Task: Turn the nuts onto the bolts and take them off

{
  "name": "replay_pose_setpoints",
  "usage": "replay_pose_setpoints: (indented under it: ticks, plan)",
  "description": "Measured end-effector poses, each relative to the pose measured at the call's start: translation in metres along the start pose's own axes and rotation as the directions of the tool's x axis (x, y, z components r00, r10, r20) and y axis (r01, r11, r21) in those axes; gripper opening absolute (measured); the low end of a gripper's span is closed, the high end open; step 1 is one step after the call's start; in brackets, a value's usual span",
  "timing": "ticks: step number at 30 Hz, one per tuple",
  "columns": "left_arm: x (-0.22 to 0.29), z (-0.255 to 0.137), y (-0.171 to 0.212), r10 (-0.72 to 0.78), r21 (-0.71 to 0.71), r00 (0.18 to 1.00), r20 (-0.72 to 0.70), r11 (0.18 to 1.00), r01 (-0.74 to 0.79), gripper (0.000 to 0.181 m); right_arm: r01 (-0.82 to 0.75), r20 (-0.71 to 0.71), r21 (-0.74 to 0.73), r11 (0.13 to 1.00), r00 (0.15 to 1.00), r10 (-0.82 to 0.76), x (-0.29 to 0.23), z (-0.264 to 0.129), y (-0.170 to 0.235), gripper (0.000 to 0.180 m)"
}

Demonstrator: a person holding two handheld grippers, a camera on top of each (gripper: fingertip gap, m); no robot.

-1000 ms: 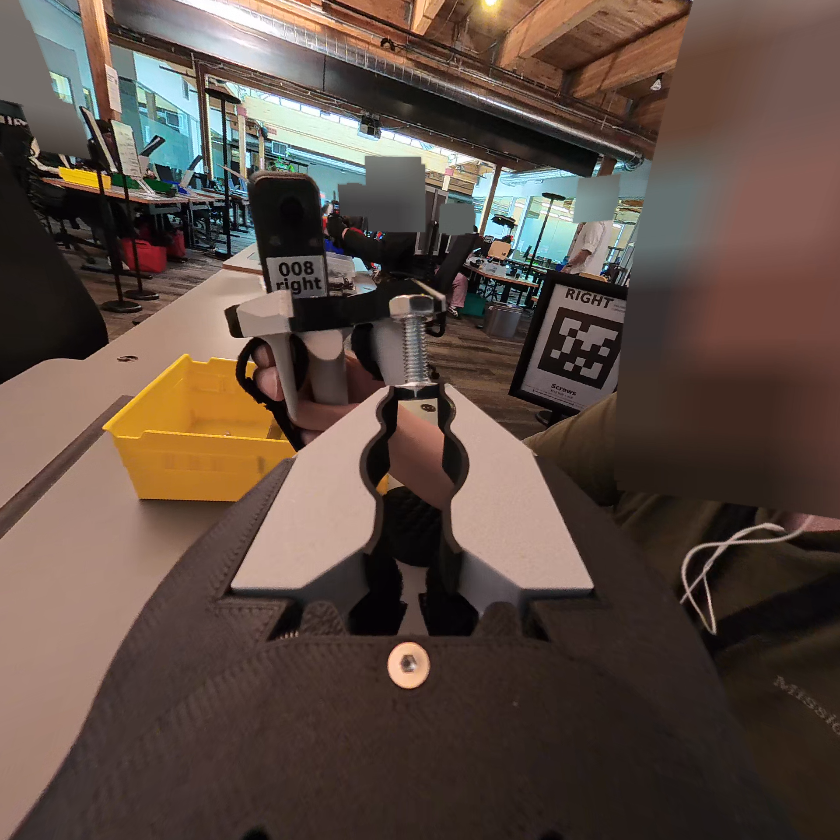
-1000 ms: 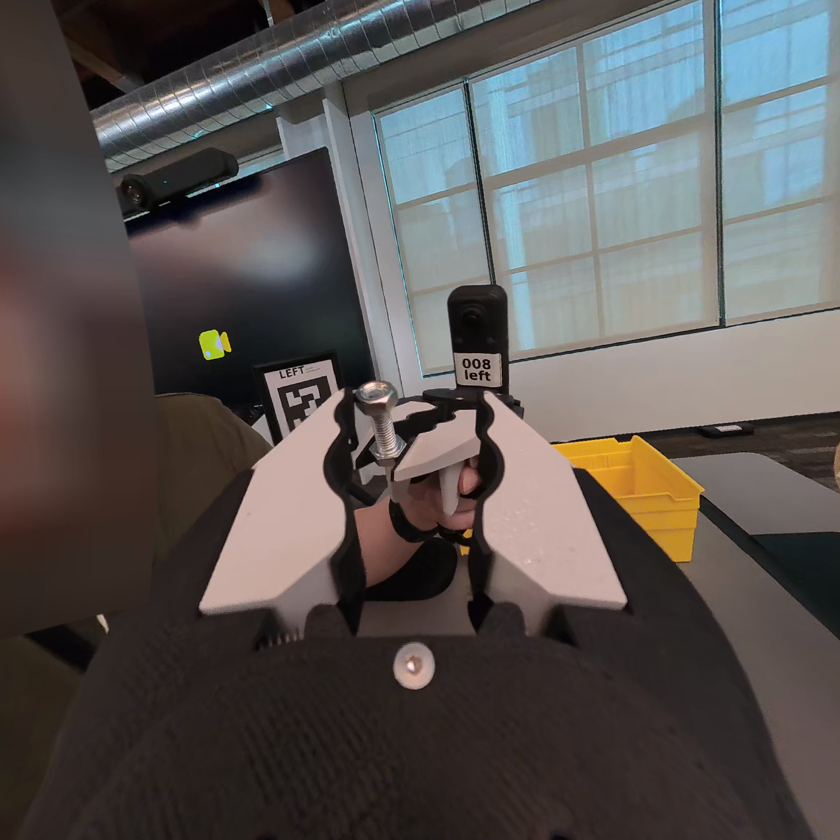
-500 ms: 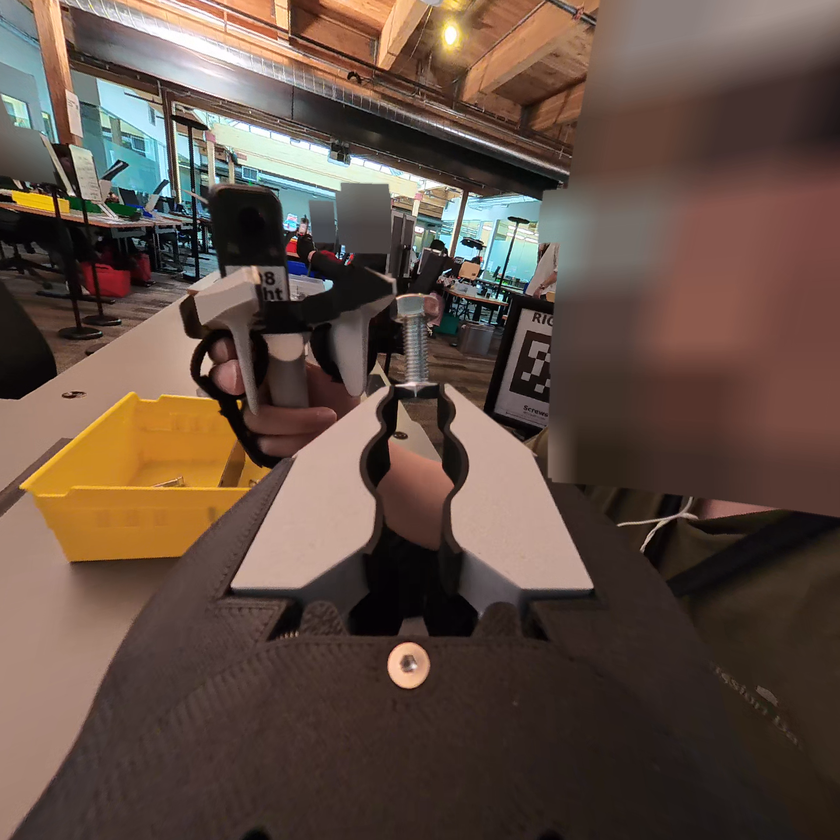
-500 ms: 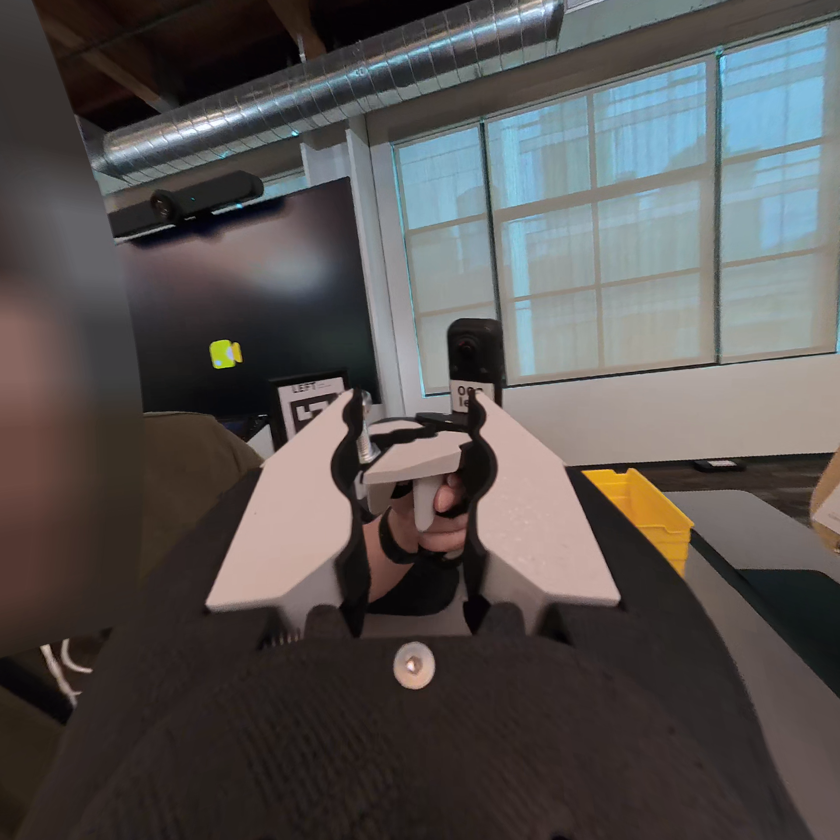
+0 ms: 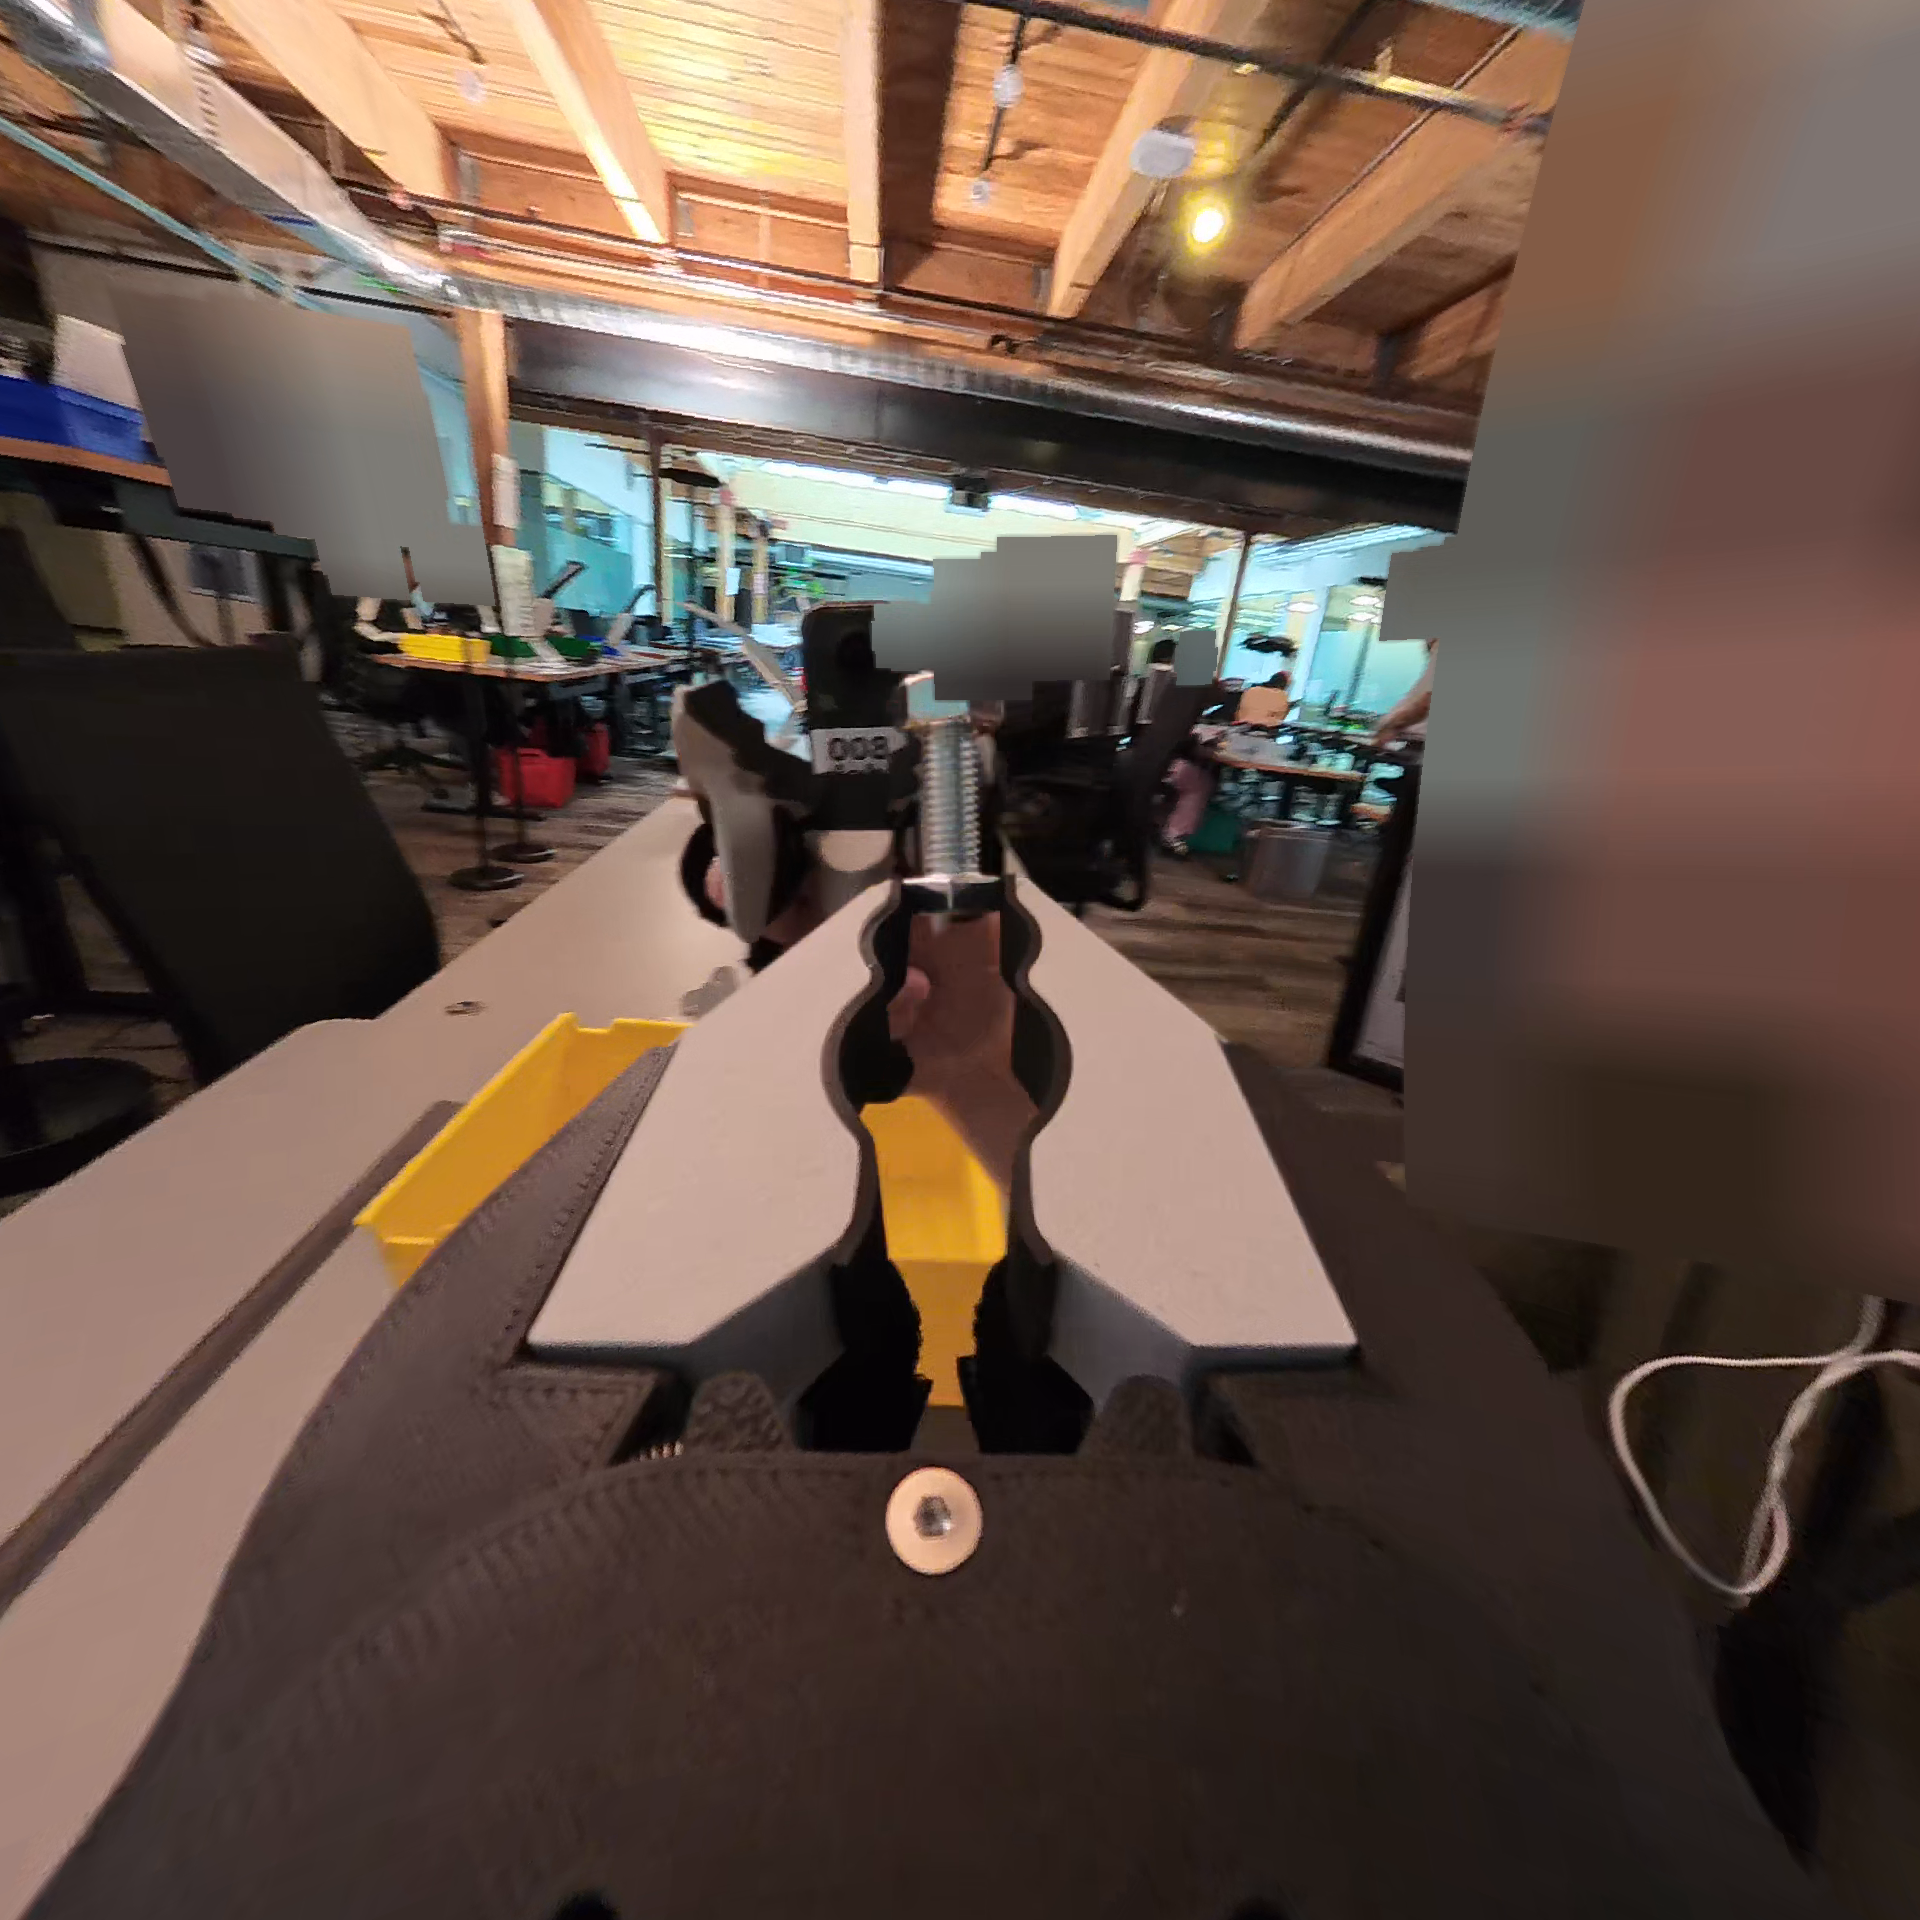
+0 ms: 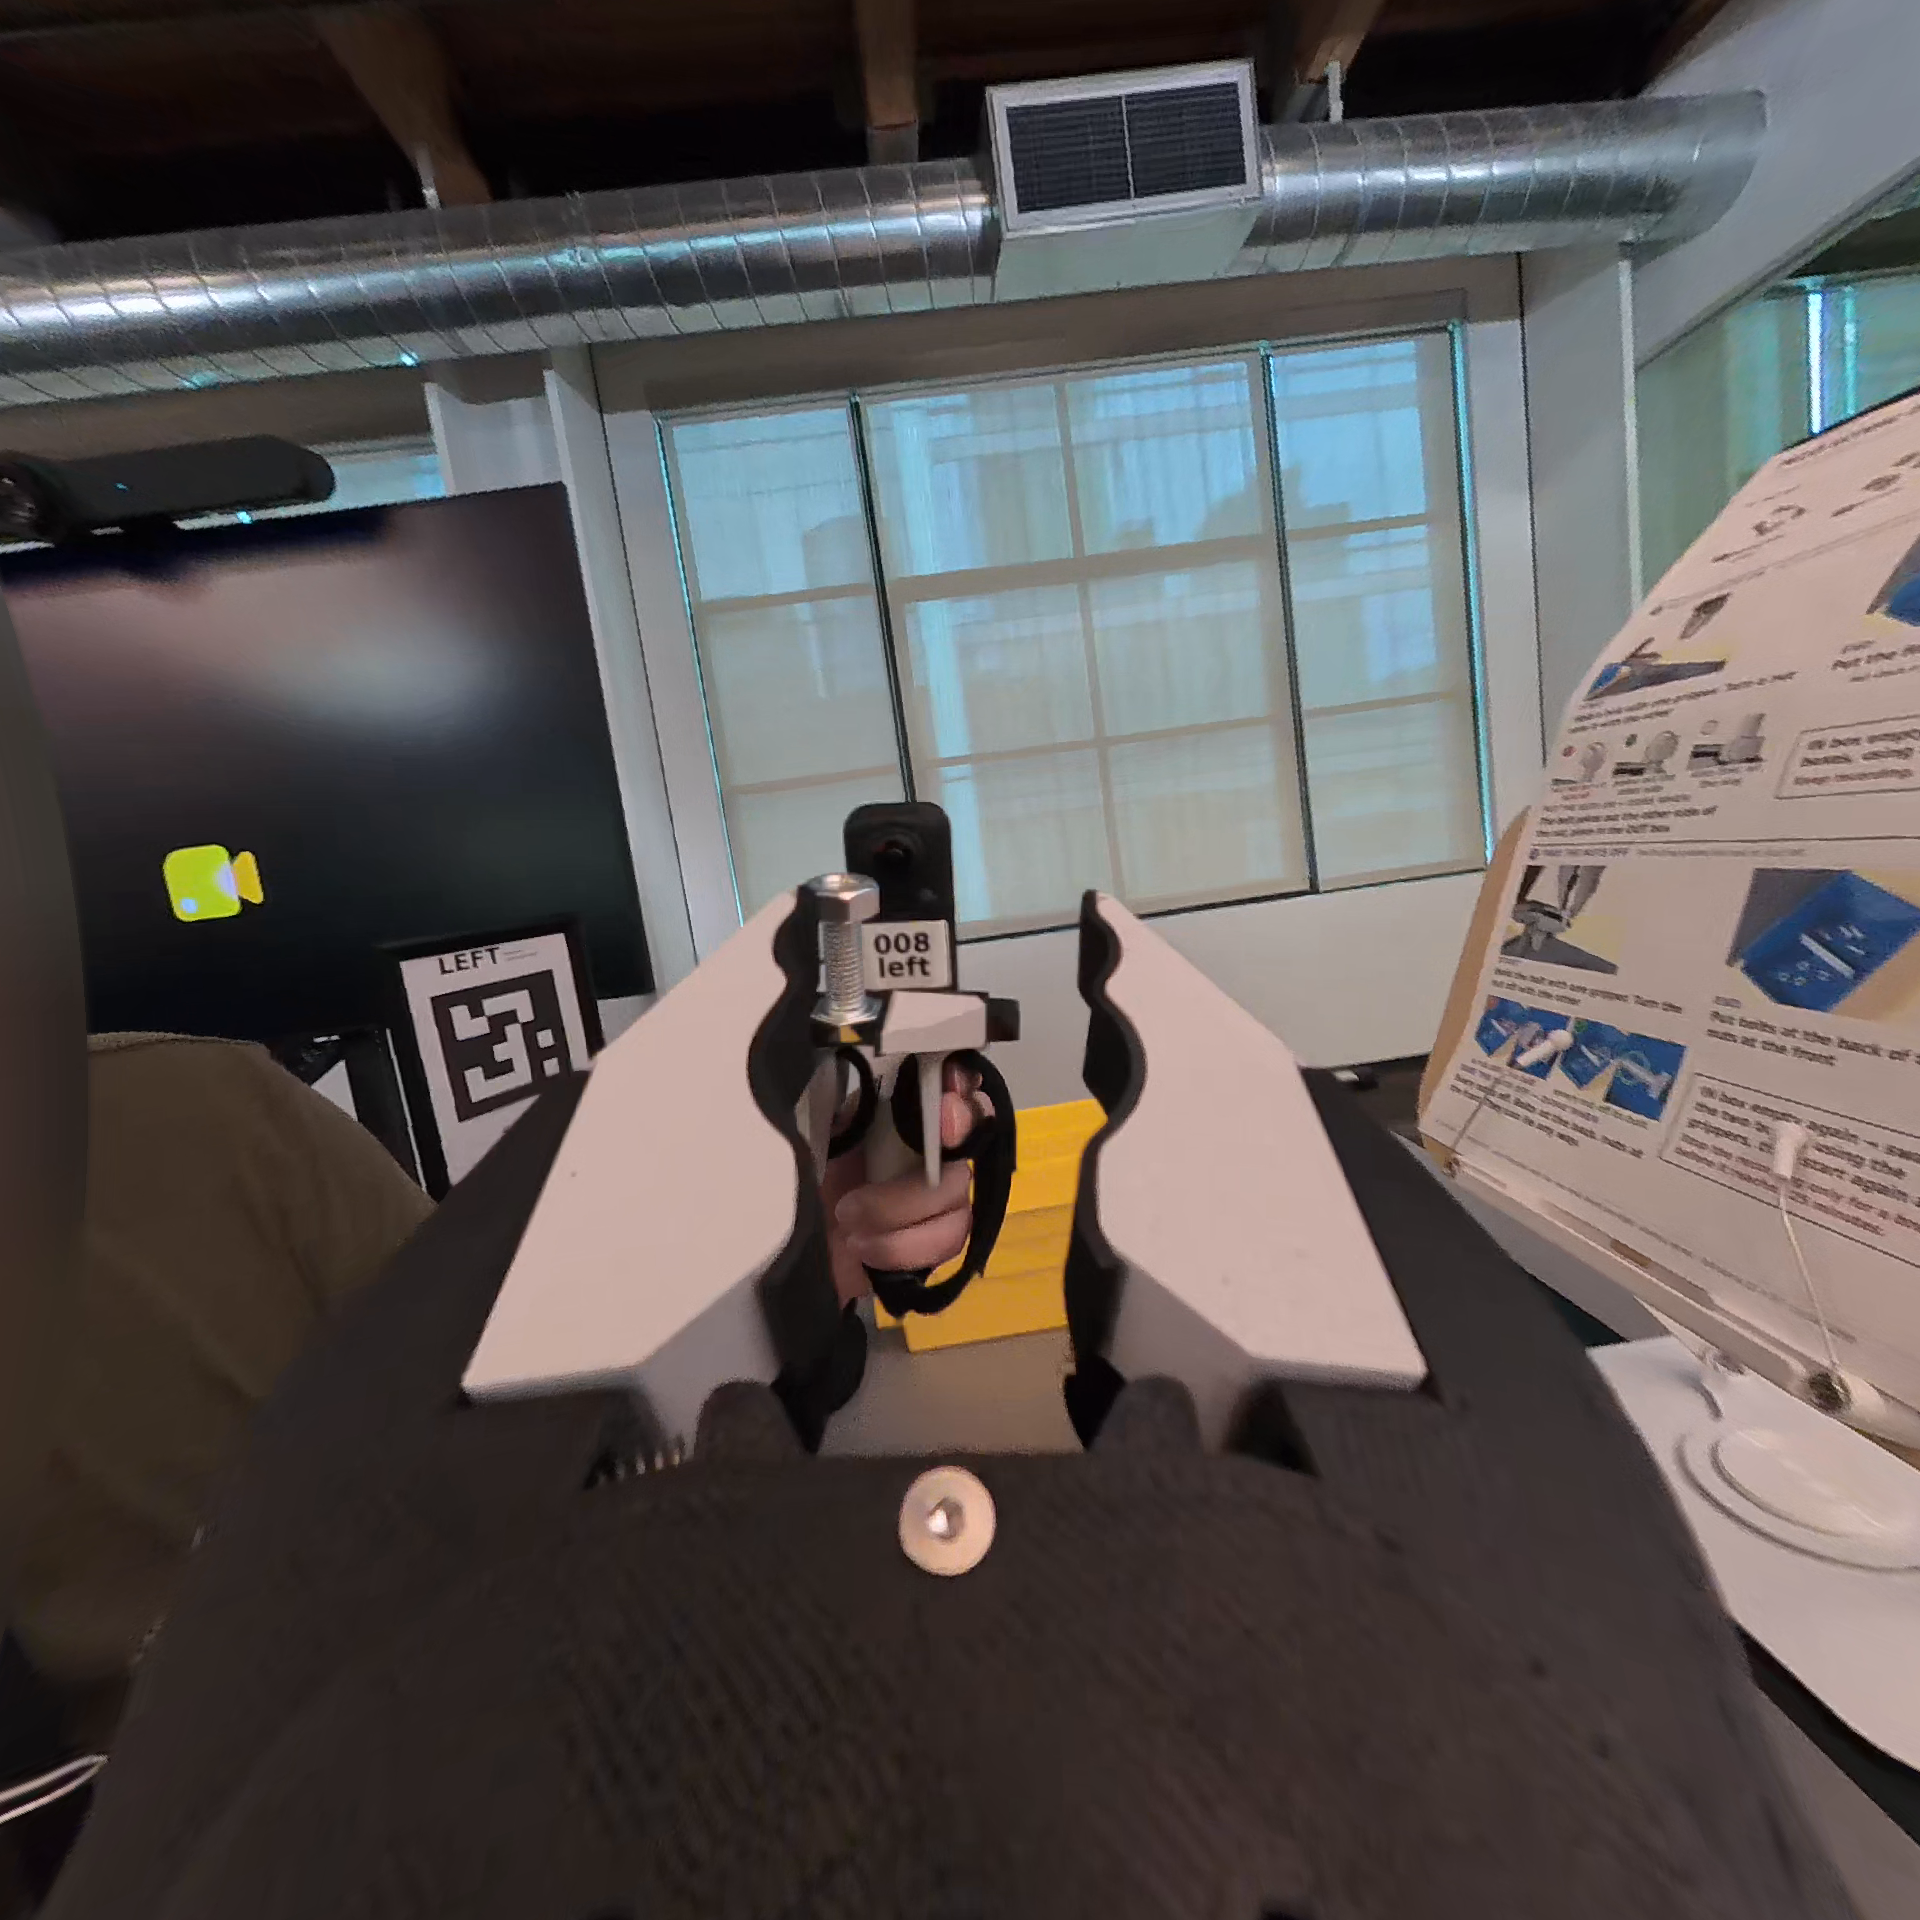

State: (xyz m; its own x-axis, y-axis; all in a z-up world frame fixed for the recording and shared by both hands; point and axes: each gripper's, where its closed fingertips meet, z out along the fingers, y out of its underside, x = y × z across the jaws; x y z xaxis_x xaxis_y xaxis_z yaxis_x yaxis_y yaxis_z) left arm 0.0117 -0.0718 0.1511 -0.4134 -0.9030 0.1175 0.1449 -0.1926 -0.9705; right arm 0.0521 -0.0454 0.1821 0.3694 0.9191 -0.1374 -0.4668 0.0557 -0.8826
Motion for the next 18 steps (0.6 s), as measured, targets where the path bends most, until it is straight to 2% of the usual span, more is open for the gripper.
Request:
replay_pose_setpoints:
  ticks: [6,18]
  plan:
    - [-0.023,0.0,0.009,0.053,-0.032,0.992,0.113,0.998,-0.049,0.015,-0.01,-0.022,-0.021,1.0,1.0,0.009,0.005,0.001,0.003,0.056]
    - [-0.048,-0.01,0.019,0.145,-0.057,0.958,0.249,0.989,-0.135,0.016,0.161,-0.14,-0.162,0.973,0.973,-0.184,0.003,0.019,0.016,0.057]
